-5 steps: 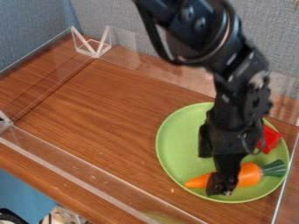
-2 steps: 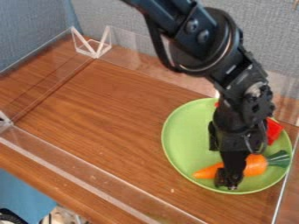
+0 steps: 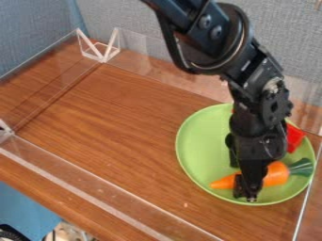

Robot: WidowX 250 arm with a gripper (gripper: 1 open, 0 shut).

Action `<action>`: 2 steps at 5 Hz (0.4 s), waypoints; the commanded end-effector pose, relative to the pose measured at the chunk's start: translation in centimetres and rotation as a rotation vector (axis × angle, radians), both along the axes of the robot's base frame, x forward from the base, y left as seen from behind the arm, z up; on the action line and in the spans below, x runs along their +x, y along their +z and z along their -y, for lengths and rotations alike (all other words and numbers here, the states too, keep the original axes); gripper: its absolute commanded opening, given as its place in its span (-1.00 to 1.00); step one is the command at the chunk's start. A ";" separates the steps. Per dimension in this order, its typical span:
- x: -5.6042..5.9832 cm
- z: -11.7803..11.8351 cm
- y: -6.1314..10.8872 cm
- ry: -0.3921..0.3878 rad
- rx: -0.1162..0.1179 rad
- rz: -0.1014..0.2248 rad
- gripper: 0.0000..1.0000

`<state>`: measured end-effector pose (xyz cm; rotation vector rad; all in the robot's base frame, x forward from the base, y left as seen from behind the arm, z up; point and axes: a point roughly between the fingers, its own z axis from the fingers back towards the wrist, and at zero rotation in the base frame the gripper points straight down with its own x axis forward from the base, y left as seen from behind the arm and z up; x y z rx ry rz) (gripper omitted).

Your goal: Put the carrot on the left side

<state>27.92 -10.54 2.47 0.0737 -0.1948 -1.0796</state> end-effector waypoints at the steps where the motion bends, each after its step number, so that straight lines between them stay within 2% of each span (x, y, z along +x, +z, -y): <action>1: -0.2 0.0 -0.1 -0.031 -0.005 -0.021 -1.00; 2: -0.7 0.6 0.2 -0.057 -0.011 -0.042 -1.00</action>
